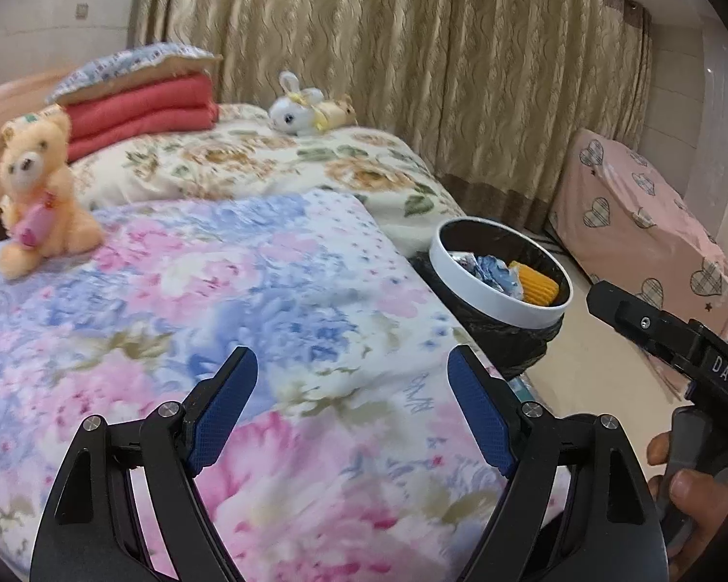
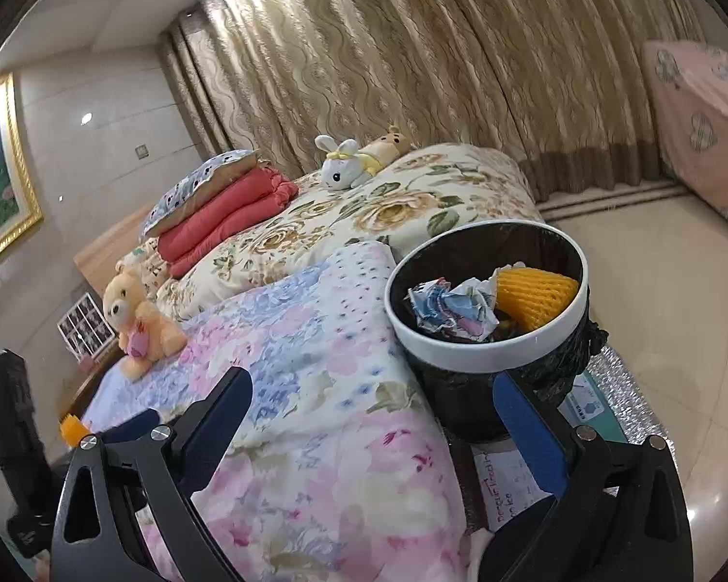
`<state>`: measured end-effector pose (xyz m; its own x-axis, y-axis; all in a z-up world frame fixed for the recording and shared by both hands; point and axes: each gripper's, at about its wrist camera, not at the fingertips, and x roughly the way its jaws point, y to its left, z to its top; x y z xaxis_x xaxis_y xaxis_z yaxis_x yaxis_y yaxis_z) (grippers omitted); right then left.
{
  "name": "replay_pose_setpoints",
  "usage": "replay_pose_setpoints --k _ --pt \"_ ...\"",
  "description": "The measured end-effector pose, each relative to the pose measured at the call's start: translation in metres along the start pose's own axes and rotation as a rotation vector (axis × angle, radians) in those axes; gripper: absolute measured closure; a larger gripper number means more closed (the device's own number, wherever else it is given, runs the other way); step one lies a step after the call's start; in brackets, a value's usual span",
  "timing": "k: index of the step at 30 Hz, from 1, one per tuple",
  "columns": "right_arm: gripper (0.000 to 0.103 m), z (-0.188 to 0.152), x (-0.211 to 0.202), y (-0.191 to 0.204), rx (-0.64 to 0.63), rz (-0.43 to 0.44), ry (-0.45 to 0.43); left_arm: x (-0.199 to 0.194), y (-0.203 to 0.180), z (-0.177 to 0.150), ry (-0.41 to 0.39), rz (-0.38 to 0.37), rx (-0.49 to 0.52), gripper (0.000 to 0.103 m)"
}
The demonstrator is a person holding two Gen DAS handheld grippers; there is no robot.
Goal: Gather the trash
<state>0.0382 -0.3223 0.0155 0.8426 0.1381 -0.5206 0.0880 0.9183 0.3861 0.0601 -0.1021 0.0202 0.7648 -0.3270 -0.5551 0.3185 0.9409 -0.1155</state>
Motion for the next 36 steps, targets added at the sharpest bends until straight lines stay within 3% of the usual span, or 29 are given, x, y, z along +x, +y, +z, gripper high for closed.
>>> replay_pose_setpoints --k 3,7,15,23,36 --pt "0.002 -0.002 -0.015 0.014 -0.046 -0.007 -0.063 -0.017 0.004 -0.002 -0.051 0.03 -0.006 0.017" --pt "0.0 -0.002 -0.035 0.026 -0.101 -0.007 -0.167 -0.044 0.008 -0.005 -0.143 0.084 -0.011 0.004" --pt "0.0 -0.016 -0.034 0.036 -0.169 -0.03 -0.251 -0.074 0.009 -0.018 -0.286 0.203 0.013 0.0" --pt "0.0 -0.037 -0.021 0.037 -0.214 -0.045 -0.227 -0.064 0.008 -0.028 -0.265 0.248 0.036 0.0" --pt "0.0 -0.042 -0.017 0.036 -0.211 -0.037 -0.19 -0.054 0.011 -0.035 -0.229 0.233 0.031 0.0"
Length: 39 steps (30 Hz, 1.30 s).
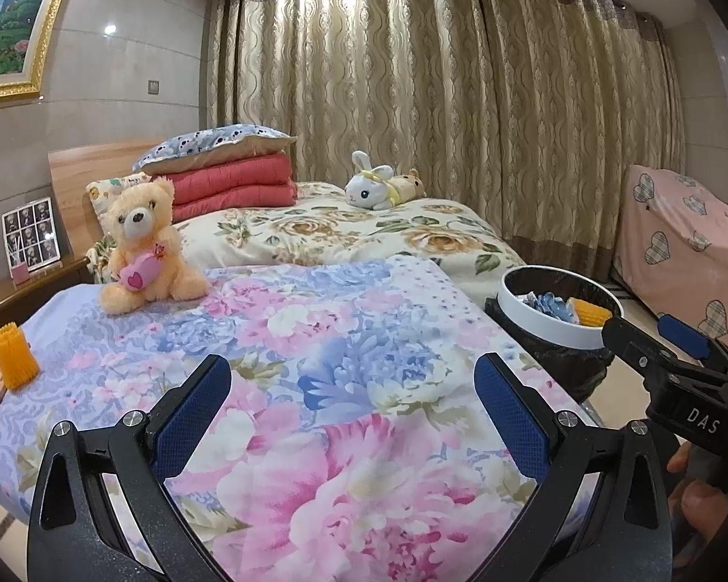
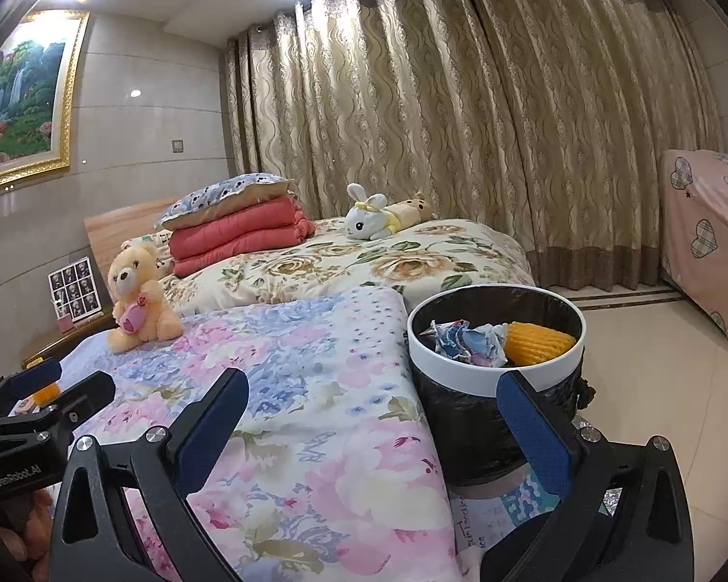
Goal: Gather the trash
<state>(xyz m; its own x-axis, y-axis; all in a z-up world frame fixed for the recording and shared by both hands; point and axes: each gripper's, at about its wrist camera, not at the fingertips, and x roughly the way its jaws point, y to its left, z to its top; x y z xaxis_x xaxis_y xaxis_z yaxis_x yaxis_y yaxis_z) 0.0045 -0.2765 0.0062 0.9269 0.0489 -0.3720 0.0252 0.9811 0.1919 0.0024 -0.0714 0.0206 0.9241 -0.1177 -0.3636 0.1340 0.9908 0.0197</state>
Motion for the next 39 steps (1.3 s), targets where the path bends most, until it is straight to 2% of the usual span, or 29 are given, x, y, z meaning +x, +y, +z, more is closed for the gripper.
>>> replay_pose_setpoints --k 22,39 --pt "0.0 0.0013 0.0002 0.0041 -0.006 0.009 0.008 0.0014 0.0049 -0.0021 0.006 -0.004 -0.019 0.0" --pt "0.0 0.0022 -0.0009 0.0054 0.002 0.008 0.007 -0.0008 0.0003 -0.0038 0.008 -0.037 -0.004 0.0"
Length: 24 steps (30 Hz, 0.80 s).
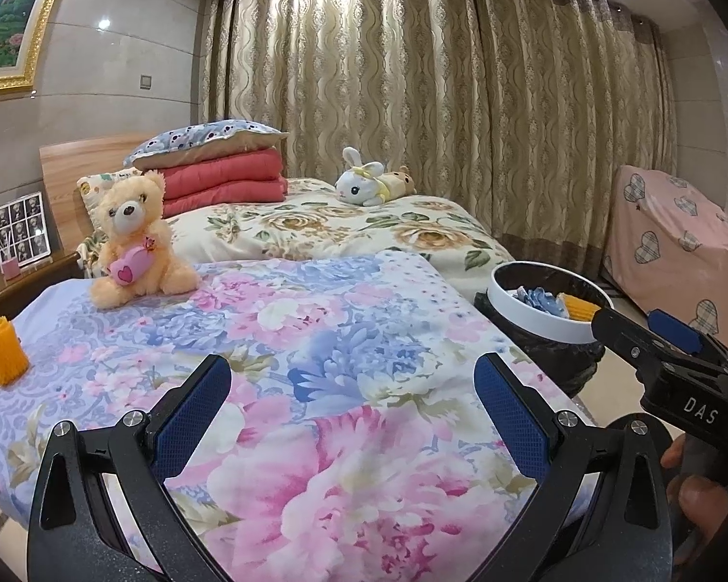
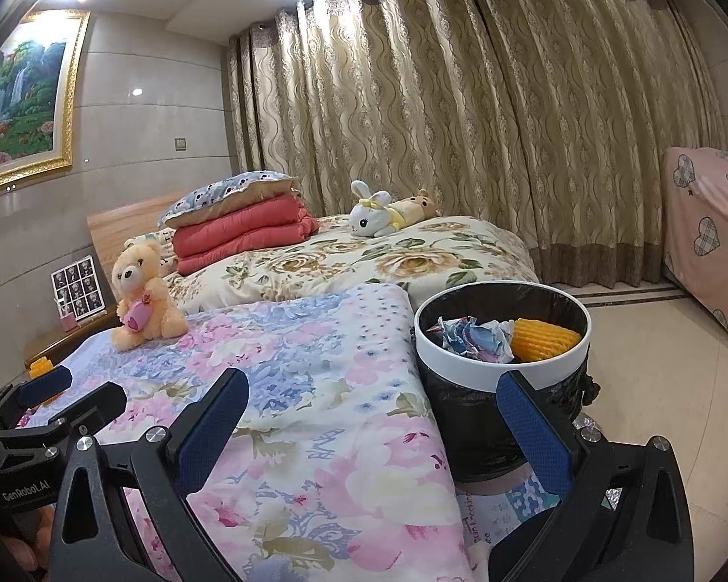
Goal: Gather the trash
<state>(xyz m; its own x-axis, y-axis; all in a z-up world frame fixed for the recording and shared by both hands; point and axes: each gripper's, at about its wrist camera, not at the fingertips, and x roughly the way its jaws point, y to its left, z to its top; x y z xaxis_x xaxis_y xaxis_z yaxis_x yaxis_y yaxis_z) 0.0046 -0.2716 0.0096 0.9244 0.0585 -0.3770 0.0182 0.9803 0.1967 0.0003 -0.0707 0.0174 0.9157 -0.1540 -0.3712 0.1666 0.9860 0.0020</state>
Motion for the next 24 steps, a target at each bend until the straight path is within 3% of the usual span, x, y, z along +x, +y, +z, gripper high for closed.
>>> replay_pose_setpoints --k 24 --pt "0.0 0.0009 -0.0019 -0.0018 0.014 0.002 0.003 0.0016 0.0024 -0.0013 0.011 -0.01 -0.011 0.0"
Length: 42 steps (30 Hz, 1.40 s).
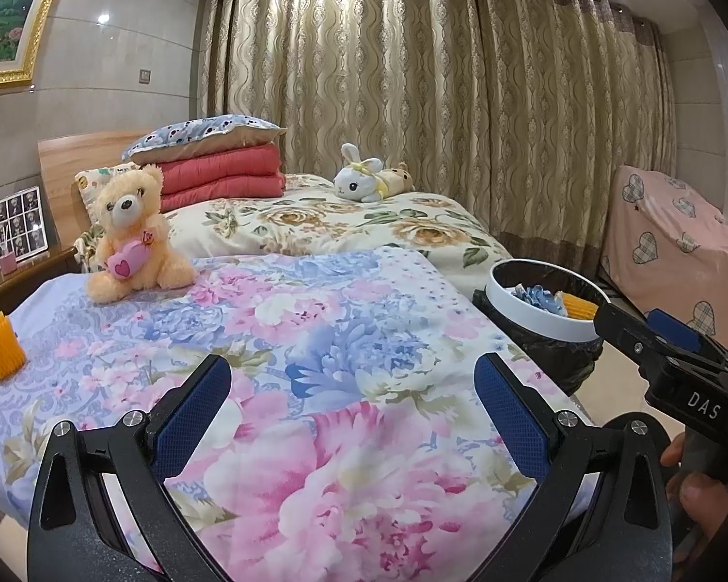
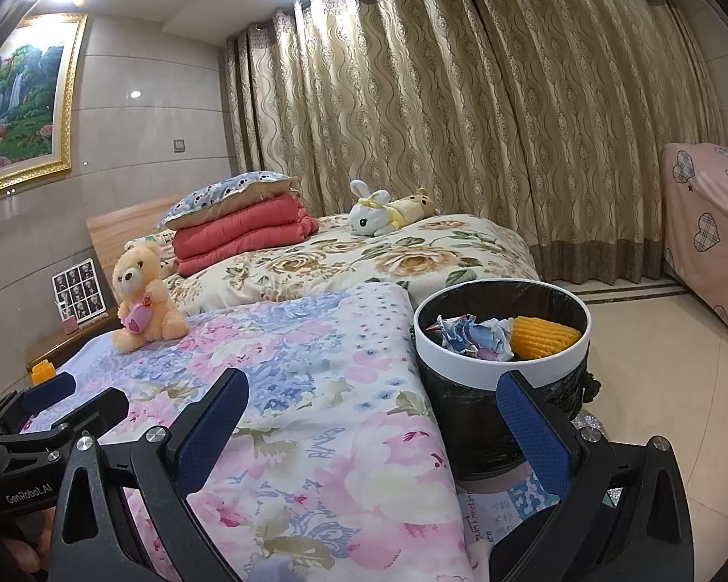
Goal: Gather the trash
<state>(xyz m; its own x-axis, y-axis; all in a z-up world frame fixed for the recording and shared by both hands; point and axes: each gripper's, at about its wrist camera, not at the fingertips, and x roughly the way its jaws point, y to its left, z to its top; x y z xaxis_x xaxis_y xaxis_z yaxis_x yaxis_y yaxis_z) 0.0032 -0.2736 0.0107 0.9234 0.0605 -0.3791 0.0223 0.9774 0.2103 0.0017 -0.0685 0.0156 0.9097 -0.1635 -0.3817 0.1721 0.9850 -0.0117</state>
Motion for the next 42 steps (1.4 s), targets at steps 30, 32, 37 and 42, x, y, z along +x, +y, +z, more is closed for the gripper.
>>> replay_pose_setpoints --k 30,32,37,42 --pt "0.0 0.004 0.001 0.009 0.008 0.006 0.006 0.002 0.001 0.0 0.005 -0.009 -0.003 0.0" --pt "0.0 0.004 0.001 0.009 0.013 0.007 0.005 0.004 0.0 -0.001 0.006 -0.01 -0.002 0.0" --pt "0.0 0.003 0.002 0.009 0.019 0.008 0.008 0.005 0.0 -0.003 0.01 -0.016 -0.005 0.0" --pt "0.0 0.005 0.004 0.011 0.036 0.008 0.013 0.005 0.0 -0.003 0.01 -0.016 -0.001 0.0"
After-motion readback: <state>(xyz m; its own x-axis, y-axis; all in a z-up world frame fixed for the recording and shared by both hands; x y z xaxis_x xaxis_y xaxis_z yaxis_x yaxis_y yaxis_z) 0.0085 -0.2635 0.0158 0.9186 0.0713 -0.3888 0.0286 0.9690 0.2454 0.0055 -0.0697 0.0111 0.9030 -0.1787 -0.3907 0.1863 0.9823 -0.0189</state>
